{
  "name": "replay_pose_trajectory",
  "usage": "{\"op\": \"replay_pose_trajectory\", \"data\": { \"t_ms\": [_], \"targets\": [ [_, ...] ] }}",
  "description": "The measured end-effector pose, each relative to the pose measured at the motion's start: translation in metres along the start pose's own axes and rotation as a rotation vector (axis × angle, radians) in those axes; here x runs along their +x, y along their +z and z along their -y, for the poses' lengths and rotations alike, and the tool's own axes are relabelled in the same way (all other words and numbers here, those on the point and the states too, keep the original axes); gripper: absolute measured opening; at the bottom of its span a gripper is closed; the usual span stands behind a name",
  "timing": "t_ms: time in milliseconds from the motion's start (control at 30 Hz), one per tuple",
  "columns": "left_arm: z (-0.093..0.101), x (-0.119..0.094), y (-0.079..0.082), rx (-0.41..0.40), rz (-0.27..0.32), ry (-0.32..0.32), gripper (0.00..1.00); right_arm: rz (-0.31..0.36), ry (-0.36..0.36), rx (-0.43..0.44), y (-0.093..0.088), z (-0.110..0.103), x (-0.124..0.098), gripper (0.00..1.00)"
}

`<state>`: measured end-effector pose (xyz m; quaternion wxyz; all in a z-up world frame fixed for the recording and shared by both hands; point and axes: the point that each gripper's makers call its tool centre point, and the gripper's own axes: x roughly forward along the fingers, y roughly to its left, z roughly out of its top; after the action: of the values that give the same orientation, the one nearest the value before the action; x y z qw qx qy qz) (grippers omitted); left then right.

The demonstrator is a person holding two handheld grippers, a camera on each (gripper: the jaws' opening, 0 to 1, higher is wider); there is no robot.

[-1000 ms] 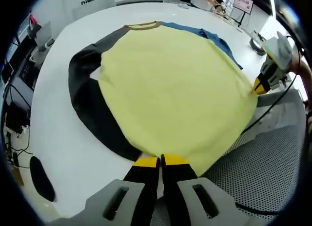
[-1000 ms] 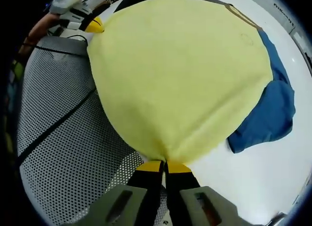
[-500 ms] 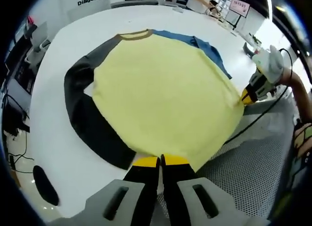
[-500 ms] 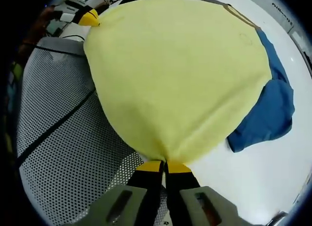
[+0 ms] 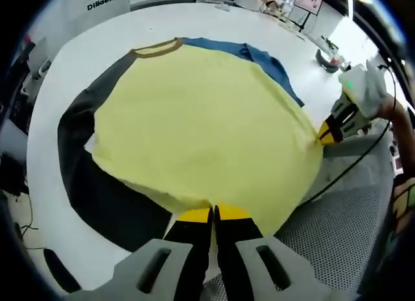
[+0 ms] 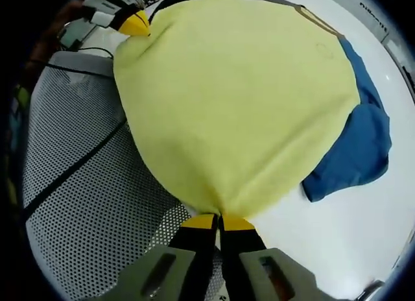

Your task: Fold the garment on the visible template until the final outline fits inside the template.

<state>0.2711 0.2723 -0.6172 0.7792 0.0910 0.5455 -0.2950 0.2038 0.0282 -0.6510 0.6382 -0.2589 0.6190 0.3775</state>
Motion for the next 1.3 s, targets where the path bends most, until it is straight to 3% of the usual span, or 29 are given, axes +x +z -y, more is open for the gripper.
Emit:
{"op": "replay_pose_trajectory", "data": {
  "t_ms": [133,167,200,533,567,800,867,933,1000,1033,1300],
  "targets": [
    [0.0,0.012,0.002,0.006,-0.014,-0.018,0.0,-0.002,-0.002,-0.001,0.0,0.0,0.0,0.0],
    [0.007,0.016,0.002,-0.034,-0.017,-0.078,0.0,-0.001,-0.002,0.0,0.0,0.0,0.0,0.0],
    [0.008,0.017,0.003,-0.052,-0.016,-0.085,0.0,-0.001,-0.001,0.001,0.0,0.0,0.0,0.0],
    [0.004,0.03,0.006,-0.047,0.014,-0.072,0.0,0.004,-0.002,0.02,0.0,0.0,0.0,0.0],
    [0.003,0.032,0.012,-0.044,0.066,-0.068,0.0,0.003,-0.003,0.02,0.0,0.0,0.0,0.0],
    [0.008,0.034,0.012,-0.039,0.104,-0.103,0.02,0.009,0.002,0.031,0.0,0.0,0.0,0.0],
    [0.009,0.033,0.013,-0.037,0.111,-0.11,0.07,0.009,0.001,0.031,0.0,0.0,0.0,0.0],
    [0.013,0.03,0.016,-0.034,0.142,-0.128,0.21,0.009,0.001,0.031,0.0,0.0,0.0,0.0],
    [0.007,0.022,0.026,0.022,0.222,-0.086,0.34,0.01,0.007,0.08,0.0,0.001,0.0,0.0],
    [0.006,0.02,0.024,0.027,0.217,-0.071,0.38,0.011,0.008,0.074,-0.001,0.001,0.0,0.0],
    [-0.004,0.004,0.008,-0.053,0.216,-0.063,0.38,0.004,0.013,0.076,0.0,0.0,0.0,0.0]
  ]
}}
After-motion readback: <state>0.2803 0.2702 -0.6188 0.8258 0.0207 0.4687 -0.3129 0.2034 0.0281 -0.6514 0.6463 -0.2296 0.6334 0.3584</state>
